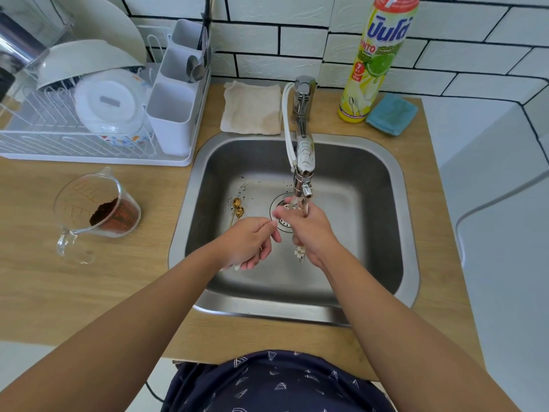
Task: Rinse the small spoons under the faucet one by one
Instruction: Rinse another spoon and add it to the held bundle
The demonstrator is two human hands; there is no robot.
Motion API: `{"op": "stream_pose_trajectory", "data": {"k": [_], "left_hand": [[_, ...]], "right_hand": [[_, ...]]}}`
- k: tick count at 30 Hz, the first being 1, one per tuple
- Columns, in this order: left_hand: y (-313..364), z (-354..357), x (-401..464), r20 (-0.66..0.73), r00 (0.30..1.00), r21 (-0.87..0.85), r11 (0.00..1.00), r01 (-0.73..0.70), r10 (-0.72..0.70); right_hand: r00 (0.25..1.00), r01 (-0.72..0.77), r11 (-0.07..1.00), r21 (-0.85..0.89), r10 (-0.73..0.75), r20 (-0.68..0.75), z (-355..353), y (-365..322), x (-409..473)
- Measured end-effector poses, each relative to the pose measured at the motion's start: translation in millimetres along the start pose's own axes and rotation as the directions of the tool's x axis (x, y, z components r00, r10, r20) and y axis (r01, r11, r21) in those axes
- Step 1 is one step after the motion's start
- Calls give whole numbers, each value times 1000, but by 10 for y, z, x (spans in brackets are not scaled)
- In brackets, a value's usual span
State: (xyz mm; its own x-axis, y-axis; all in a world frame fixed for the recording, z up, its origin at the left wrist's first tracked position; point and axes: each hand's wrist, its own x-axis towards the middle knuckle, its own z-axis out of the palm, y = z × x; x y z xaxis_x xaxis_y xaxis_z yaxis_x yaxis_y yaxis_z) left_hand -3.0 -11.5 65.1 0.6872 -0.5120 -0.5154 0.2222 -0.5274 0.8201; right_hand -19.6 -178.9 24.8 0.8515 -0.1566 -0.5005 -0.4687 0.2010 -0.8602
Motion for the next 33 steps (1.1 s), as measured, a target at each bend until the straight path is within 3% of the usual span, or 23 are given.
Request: {"op": "stream_pose_trajectory", "data": {"k": [3,9,13,17,23,26,30,31,33], "left_hand": [[-13,1,-6,12,1000,-53,999,8,-8],[-35,16,90,16,1000,-48,999,23,-22],[31,65,289,-106,994,-65,998,24,-31],[123,179,489,-231,971,-53,996,-76,62],[29,147,541,-170,985,-229,973,-27,-12],[135,208,587,-213,977,-114,993,-26,1],[210,246,621,-221,966,262,962,-76,136],[190,224,615,-197,968,299,950,-88,152],[117,147,583,-157,982,209,975,-75,109]], "right_hand": [[997,-27,999,-35,29,66,-18,-13,-26],[980,-18,968,249,67,-189,-99,-66,23],[997,-12,985,170,24,-67,-191,-19,-73],[972,38,966,257,24,-234,-289,-88,-28],[930,62,960,274,44,-366,-426,-87,26],[948,21,969,247,59,-311,-370,-57,11],[965,5,977,215,52,-258,-415,-126,18],[965,19,976,217,39,-259,-450,-149,29],[956,50,977,206,13,-294,-512,-181,50]]}}
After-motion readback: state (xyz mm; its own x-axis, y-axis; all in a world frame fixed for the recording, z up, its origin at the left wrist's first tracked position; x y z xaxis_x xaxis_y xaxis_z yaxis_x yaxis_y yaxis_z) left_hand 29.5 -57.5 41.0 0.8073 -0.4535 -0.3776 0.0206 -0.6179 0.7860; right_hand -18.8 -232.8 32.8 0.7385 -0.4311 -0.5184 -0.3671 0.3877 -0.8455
